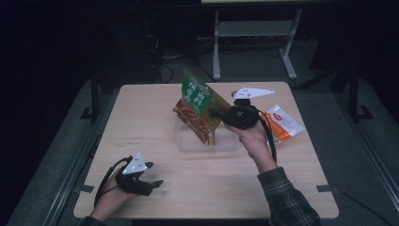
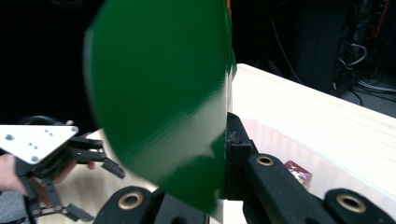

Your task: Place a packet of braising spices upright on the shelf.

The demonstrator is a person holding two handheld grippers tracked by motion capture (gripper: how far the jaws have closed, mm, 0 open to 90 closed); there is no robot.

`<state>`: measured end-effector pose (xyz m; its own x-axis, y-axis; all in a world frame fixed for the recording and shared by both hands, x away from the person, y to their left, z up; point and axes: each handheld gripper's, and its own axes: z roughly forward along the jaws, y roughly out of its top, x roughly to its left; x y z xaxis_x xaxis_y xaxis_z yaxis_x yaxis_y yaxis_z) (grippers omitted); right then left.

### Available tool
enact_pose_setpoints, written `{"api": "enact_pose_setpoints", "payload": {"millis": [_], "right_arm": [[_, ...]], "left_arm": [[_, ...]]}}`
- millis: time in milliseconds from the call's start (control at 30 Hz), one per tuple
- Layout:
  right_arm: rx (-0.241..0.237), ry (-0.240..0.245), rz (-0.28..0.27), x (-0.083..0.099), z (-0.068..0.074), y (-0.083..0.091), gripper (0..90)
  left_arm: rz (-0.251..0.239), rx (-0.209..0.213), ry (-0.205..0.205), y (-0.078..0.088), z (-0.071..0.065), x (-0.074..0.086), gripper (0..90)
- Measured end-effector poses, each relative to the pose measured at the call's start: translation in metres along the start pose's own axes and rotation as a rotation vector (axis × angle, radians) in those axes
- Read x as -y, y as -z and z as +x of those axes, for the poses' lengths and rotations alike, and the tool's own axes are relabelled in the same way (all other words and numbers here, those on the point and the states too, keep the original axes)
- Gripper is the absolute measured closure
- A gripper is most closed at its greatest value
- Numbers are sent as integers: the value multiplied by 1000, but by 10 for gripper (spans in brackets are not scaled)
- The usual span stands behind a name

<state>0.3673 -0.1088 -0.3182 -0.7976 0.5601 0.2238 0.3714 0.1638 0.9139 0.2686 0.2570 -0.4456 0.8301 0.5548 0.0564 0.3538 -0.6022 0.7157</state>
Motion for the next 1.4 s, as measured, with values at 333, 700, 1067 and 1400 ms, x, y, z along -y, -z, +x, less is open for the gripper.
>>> {"api": "enact_pose_setpoints", "payload": {"millis": [333, 700, 1067, 1400], "right_arm": [[27, -20, 19, 9, -6, -11, 898], [44, -10, 43, 13, -7, -23, 897], [47, -9, 70, 16, -10, -38, 895], [46, -23, 89, 23, -14, -51, 893]], "left_arm": [[4, 3, 2, 0, 0, 0, 241], [11, 9, -10, -2, -1, 0, 241], [14, 23, -7, -5, -4, 0, 241], [15, 27, -9, -6, -5, 0, 241]]}}
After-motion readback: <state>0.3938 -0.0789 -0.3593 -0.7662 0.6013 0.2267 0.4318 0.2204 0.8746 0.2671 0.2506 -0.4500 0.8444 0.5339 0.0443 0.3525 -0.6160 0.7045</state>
